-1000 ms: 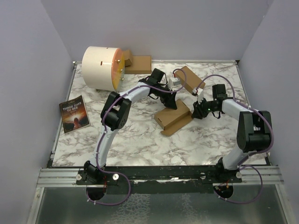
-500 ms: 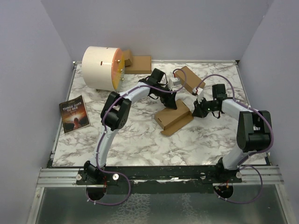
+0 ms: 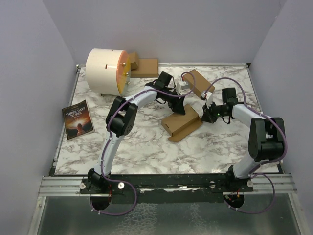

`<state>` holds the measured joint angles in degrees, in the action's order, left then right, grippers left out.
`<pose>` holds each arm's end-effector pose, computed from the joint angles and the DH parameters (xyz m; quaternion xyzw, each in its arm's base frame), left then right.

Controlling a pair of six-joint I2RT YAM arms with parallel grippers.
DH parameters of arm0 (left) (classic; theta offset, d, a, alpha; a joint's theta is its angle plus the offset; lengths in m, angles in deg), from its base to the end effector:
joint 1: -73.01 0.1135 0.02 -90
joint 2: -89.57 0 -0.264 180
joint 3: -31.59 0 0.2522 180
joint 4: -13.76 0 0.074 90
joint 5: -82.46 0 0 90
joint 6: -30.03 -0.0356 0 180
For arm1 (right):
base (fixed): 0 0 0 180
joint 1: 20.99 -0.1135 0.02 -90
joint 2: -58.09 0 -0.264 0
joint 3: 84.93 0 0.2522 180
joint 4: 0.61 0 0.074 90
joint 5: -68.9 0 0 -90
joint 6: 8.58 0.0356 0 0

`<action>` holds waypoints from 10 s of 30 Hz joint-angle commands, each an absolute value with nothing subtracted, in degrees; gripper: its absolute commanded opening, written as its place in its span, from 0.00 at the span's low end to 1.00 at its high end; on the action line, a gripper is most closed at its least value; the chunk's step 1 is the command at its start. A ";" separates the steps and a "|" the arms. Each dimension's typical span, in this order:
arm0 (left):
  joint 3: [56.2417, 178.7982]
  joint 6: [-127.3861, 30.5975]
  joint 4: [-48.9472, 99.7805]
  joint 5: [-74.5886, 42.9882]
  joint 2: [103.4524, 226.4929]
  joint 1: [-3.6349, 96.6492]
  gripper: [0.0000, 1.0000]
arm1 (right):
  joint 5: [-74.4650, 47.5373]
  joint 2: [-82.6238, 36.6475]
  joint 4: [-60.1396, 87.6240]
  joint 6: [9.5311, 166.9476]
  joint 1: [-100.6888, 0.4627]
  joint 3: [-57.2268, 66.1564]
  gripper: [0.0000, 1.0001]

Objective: Fold the paper box

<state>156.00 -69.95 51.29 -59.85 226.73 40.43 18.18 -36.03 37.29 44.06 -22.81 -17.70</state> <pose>0.4236 -0.3042 0.1637 0.4459 0.7323 -0.4663 0.2178 0.3063 0.0323 0.1709 -0.3773 0.8413 0.2496 0.2958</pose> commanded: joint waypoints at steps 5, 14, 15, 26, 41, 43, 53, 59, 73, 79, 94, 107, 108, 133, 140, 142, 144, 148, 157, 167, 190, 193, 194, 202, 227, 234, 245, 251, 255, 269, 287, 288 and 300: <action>157.05 -72.54 55.43 -58.41 231.31 39.62 0.60 | 18.99 -34.09 35.99 43.74 -23.81 -16.24 0.01; 158.39 -73.27 56.52 -58.65 232.29 38.82 0.60 | 17.64 -35.83 36.66 45.61 -24.54 -13.57 0.01; 158.51 -73.25 56.59 -58.61 232.38 38.74 0.60 | 17.52 -35.95 36.75 45.86 -24.63 -13.27 0.01; 160.33 -73.12 57.31 -58.19 233.33 38.25 0.60 | 16.51 -36.55 37.45 46.93 -25.38 -13.27 0.01; 160.44 -72.81 57.98 -56.80 233.53 38.82 0.61 | 16.57 -31.88 39.78 46.50 -23.59 -16.32 0.31; 160.36 -72.66 57.76 -56.72 233.45 38.89 0.61 | 16.01 -32.68 39.85 46.32 -23.39 -16.41 0.33; 159.56 -72.64 57.14 -56.84 232.99 38.91 0.61 | 13.56 -37.24 40.23 46.09 -23.10 -16.37 0.30; 159.33 -72.72 56.98 -57.08 232.83 38.95 0.61 | 13.33 -38.27 39.89 46.49 -23.10 -16.06 0.15; 160.09 -72.74 56.97 -57.81 233.38 38.15 0.61 | 16.05 -36.20 40.60 48.06 -23.05 -14.79 0.01; 161.42 -74.38 58.98 -58.01 233.97 37.27 0.60 | 16.77 -35.78 41.61 48.94 -23.10 -13.90 0.01; 161.09 -70.79 55.75 -56.34 231.74 37.13 0.65 | 17.01 -35.67 41.36 49.92 -23.10 -12.52 0.01; 150.18 -51.08 36.13 -50.80 221.78 43.50 0.82 | 13.26 -36.95 38.46 48.22 -23.09 -14.65 0.01; 149.14 -49.79 34.90 -50.64 220.82 44.08 0.83 | 13.18 -36.97 38.21 48.20 -23.10 -14.81 0.01; 123.20 -27.94 9.37 -59.60 213.04 48.13 0.83 | 15.96 -35.47 31.99 47.28 -23.10 -16.46 0.01; 117.82 -19.70 -2.22 -63.79 212.81 48.06 0.88 | 18.38 -31.72 27.94 47.13 -23.10 -17.79 0.01; 116.59 -16.41 -6.76 -65.13 212.79 48.13 0.89 | 18.75 -31.08 27.14 47.27 -23.18 -17.82 0.01; 115.33 -13.21 -11.46 -66.55 212.79 48.08 0.89 | 19.12 -30.78 26.47 47.40 -23.18 -17.77 0.01; 113.75 -9.44 -16.76 -67.85 213.18 47.73 0.90 | 19.89 -30.38 25.43 47.35 -23.18 -18.09 0.01; 114.09 -9.73 -15.16 -67.02 214.95 45.56 0.87 | 20.28 -30.33 24.28 46.88 -24.18 -19.01 0.01; 113.70 -5.83 -22.65 -68.21 216.74 45.33 0.86 | 24.11 -24.77 18.25 48.56 -24.32 -22.45 0.01; 113.04 19.04 -60.39 -73.53 223.42 46.39 0.21 | 27.05 -22.16 18.47 43.98 -24.32 -24.86 0.01; 114.75 27.09 -71.45 -74.58 225.83 47.41 0.20 | 26.60 -21.19 18.51 42.16 -24.31 -25.79 0.01; 115.05 28.03 -72.53 -74.93 226.05 47.69 0.20 | 26.54 -20.99 18.51 41.62 -24.32 -26.01 0.01; 115.47 28.46 -72.10 -77.41 226.38 48.18 0.20 | 30.39 -19.26 20.41 37.57 -24.69 -25.72 0.01; 115.76 18.29 -57.83 -78.82 224.17 47.69 0.19 | 26.57 -18.78 23.86 32.31 -29.73 -25.90 0.01; 116.39 17.80 -55.86 -78.03 224.10 47.78 0.19 | 26.06 -18.09 23.68 31.40 -29.77 -27.00 0.01; 116.84 25.17 -64.63 -78.19 225.46 48.44 0.19 | 27.22 -16.64 25.16 29.86 -29.76 -28.08 0.01; 116.99 25.26 -65.26 -78.86 225.41 48.57 0.18 | 27.19 -16.32 25.18 30.00 -29.76 -27.89 0.01; 116.65 23.78 -64.03 -79.71 225.07 48.34 0.18 | 27.99 -16.59 24.91 30.79 -29.77 -27.19 0.01; 116.11 9.52 -43.82 -79.08 221.88 47.11 0.18 | 27.71 -17.60 25.30 32.05 -30.21 -25.16 0.01; 127.93 -35.37 25.44 -61.88 213.12 45.35 0.18 | 19.53 -26.86 21.50 40.25 -30.21 -24.79 0.01; 129.17 -36.73 28.17 -60.78 213.25 45.14 0.18 | 19.10 -27.31 21.17 40.96 -30.21 -24.77 0.01; 140.19 -44.72 48.83 -49.11 214.61 42.89 0.18 | 17.52 -32.17 24.39 42.85 -30.16 -23.07 0.08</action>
<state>137.03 -38.81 41.28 -60.07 215.15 43.16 17.00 -30.81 20.96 41.18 -29.30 -25.35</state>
